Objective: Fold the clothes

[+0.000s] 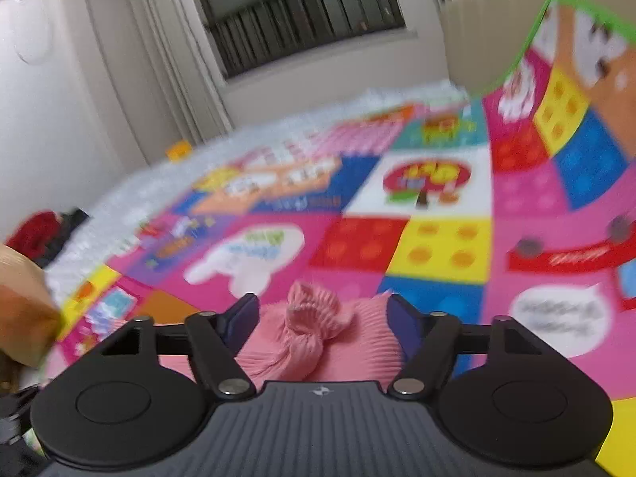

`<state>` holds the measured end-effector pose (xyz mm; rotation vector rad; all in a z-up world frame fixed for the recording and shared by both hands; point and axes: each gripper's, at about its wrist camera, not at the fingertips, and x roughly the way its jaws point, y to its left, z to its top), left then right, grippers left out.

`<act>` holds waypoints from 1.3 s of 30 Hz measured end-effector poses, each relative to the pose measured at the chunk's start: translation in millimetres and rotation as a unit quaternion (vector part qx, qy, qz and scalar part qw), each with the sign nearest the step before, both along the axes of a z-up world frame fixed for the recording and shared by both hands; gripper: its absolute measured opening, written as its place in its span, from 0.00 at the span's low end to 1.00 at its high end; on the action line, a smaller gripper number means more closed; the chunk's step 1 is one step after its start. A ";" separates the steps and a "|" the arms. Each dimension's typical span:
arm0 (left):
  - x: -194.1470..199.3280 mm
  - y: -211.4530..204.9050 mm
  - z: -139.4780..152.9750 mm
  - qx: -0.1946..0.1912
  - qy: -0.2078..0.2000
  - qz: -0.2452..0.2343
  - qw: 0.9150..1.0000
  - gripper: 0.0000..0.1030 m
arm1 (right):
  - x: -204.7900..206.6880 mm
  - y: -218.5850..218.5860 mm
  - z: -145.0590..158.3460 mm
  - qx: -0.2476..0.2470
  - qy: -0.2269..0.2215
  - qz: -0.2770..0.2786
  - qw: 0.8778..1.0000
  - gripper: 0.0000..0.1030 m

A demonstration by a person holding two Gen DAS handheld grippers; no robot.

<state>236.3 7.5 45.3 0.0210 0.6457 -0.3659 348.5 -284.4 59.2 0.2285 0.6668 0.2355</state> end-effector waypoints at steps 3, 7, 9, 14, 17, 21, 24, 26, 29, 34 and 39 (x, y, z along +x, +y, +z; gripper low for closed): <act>-0.7 0.9 -2.2 -0.006 0.000 -0.011 1.000 0.95 | 10.2 19.6 -10.1 -0.017 0.013 0.008 1.000 0.19; 0.9 3.5 -5.5 0.023 -0.015 -0.006 1.000 0.95 | -14.7 19.6 25.9 -0.023 -0.068 0.028 0.997 0.15; 3.0 9.2 -6.6 0.030 -0.017 0.007 0.999 0.95 | -27.3 8.3 32.4 -0.028 -0.077 0.026 0.996 0.15; -2.9 21.7 -10.0 0.029 -0.003 0.012 1.000 0.95 | -45.5 -5.4 0.4 -0.090 -0.042 0.028 0.995 0.16; -9.2 20.7 -10.5 0.044 0.013 -0.008 0.999 0.95 | -47.9 -9.0 -28.8 -0.108 -0.016 0.032 0.993 0.23; -22.2 20.0 22.4 -0.011 -0.008 -0.081 0.997 0.97 | -56.1 -13.9 -10.8 -0.119 -0.055 0.021 0.991 0.57; -20.0 8.8 48.0 -0.060 -0.042 -0.138 0.988 1.00 | -66.8 -14.2 19.3 -0.107 -0.106 0.035 0.988 0.59; -7.0 -4.0 54.6 -0.090 -0.046 -0.164 0.981 1.00 | -67.9 -13.9 33.3 -0.074 -0.118 0.050 0.989 0.59; 31.9 -17.8 41.6 -0.114 -0.014 -0.164 0.980 1.00 | -59.4 -8.0 26.0 -0.038 -0.091 0.076 0.992 0.59; 102.5 1.8 -18.1 -0.153 0.111 -0.053 0.981 0.96 | -34.6 -1.0 -30.1 -0.059 -0.007 0.077 0.995 0.58; 105.9 11.6 -20.7 -0.163 0.110 -0.036 0.980 0.93 | -42.7 -3.3 -24.7 -0.060 -0.017 0.075 0.995 0.58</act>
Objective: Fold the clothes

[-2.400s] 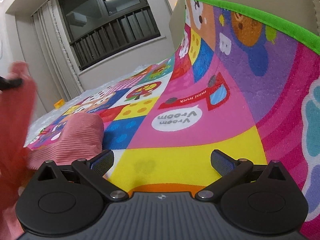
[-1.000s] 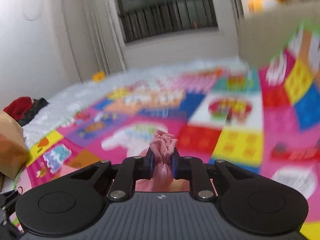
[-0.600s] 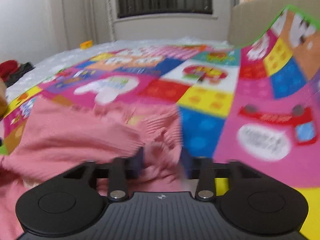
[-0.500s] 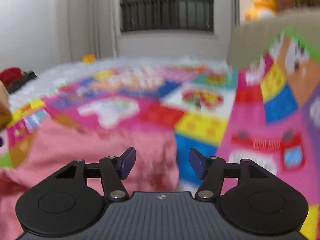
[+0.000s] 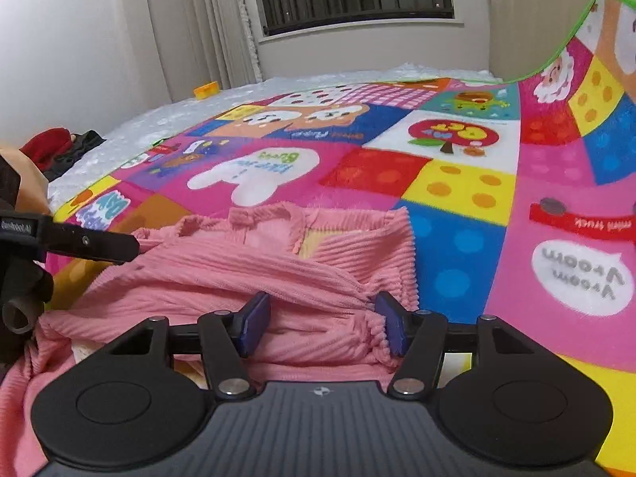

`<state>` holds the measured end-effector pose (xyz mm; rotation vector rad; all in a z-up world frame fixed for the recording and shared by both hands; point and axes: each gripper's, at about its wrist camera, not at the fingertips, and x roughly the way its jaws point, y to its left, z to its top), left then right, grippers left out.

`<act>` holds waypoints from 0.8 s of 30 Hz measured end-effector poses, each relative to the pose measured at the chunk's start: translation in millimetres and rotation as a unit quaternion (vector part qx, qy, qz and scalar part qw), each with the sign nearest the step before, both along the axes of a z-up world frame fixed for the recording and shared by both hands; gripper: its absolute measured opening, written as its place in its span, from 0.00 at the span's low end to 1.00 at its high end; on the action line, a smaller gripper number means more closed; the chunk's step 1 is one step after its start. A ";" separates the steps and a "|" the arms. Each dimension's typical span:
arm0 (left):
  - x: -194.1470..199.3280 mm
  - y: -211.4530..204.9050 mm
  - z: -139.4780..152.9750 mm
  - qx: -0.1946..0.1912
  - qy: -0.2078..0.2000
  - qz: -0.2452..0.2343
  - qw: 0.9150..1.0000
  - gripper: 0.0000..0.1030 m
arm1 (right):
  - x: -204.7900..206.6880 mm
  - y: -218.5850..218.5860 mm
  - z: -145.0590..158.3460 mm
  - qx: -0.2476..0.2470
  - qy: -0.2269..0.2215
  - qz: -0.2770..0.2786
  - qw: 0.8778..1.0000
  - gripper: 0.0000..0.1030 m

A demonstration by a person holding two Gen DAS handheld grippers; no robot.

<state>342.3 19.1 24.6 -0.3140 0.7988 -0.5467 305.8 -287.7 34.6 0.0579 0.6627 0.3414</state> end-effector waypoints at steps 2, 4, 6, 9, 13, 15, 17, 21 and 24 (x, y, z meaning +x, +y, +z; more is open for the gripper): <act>-12.0 3.8 8.6 0.022 -0.006 0.009 1.000 0.93 | -15.4 -8.9 15.3 -0.004 -0.015 0.004 1.000 0.58; -35.2 17.8 14.8 0.019 -0.005 0.003 1.000 0.93 | -38.4 -28.2 28.2 0.001 -0.030 0.001 1.000 0.60; -64.3 31.8 16.0 0.001 0.005 -0.009 1.000 0.95 | -64.5 -56.7 35.7 0.014 -0.026 -0.014 0.999 0.63; -114.6 50.7 10.0 -0.008 0.028 -0.017 0.999 0.95 | -103.9 -101.9 28.5 0.028 -0.002 -0.050 0.998 0.63; -176.2 61.0 1.4 -0.019 0.024 0.001 1.000 0.94 | -150.0 -142.5 3.5 0.077 0.032 -0.098 0.992 0.63; -199.3 59.4 -0.3 -0.032 0.022 0.015 0.999 0.94 | -169.1 -153.2 -11.1 0.111 0.045 -0.111 0.987 0.63; -218.3 49.5 -1.1 -0.026 0.012 0.028 0.999 0.93 | -185.1 -152.8 -21.6 0.123 0.046 -0.113 0.985 0.63; -243.3 20.2 1.7 0.022 -0.011 0.056 0.998 0.74 | -201.0 -127.7 -24.8 0.097 0.030 -0.087 0.991 0.58; -249.5 2.5 11.8 0.051 -0.020 0.062 0.997 0.23 | -206.0 -109.8 -20.6 0.078 0.027 -0.064 0.995 0.08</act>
